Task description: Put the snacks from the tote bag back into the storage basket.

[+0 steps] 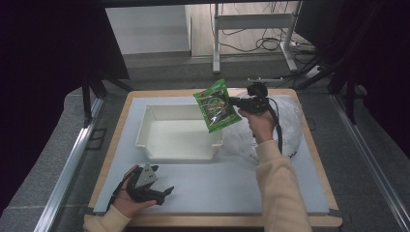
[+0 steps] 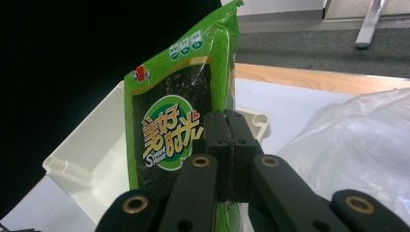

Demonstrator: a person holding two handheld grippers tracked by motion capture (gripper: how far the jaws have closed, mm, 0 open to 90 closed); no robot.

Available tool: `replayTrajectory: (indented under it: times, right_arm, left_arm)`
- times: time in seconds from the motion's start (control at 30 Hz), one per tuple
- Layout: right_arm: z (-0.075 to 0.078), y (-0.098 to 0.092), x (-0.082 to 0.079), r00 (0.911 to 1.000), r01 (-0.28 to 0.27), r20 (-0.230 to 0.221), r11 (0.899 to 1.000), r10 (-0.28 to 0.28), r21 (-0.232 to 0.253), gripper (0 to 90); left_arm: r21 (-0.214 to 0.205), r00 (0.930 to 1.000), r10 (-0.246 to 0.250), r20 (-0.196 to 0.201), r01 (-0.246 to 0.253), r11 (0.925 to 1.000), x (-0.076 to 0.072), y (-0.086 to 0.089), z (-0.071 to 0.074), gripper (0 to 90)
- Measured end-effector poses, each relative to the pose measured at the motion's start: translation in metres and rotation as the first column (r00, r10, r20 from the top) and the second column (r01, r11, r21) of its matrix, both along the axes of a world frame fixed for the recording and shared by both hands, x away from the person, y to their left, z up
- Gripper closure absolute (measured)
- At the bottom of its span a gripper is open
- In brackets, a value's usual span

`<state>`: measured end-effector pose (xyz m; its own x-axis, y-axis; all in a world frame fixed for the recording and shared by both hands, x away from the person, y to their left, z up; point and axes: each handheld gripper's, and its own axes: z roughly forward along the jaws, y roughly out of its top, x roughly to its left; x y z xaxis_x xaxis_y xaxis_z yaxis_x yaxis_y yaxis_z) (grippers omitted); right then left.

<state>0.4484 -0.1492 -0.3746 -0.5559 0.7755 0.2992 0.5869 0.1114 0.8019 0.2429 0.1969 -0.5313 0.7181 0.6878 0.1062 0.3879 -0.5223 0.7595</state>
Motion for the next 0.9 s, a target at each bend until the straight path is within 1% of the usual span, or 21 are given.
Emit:
replayTrajectory:
  times: [0.23, 0.27, 0.33, 0.53, 0.9]
  right_arm:
    - [-0.001, 0.009, 0.000, 1.0000, -0.009, -0.002, 1.000, 0.009, 0.006, 90.0]
    - [-0.002, 0.014, -0.001, 0.9999, -0.015, -0.001, 1.000, 0.015, 0.006, 90.0]
    - [-0.003, 0.016, -0.001, 0.9999, -0.016, -0.002, 1.000, 0.016, 0.007, 90.0]
    - [-0.006, 0.031, 0.000, 0.9992, -0.038, -0.007, 0.999, 0.038, 0.014, 90.0]
    - [-0.011, 0.047, -0.003, 0.9985, -0.052, -0.016, 0.998, 0.053, 0.030, 90.0]
  left_arm:
    - [-0.002, 1.0000, 0.000, 0.000, 0.000, 1.0000, 0.000, 0.000, 0.000, 9.2]
    - [-0.002, 1.0000, 0.000, 0.000, 0.000, 1.0000, 0.000, 0.000, 0.000, 9.2]
    - [-0.002, 1.0000, -0.001, -0.001, 0.001, 1.0000, 0.000, 0.000, 0.000, 9.2]
    - [-0.004, 1.0000, 0.001, -0.001, -0.001, 1.0000, 0.000, 0.001, 0.000, 9.2]
    - [-0.004, 1.0000, 0.000, -0.001, 0.000, 1.0000, 0.000, 0.001, 0.000, 9.2]
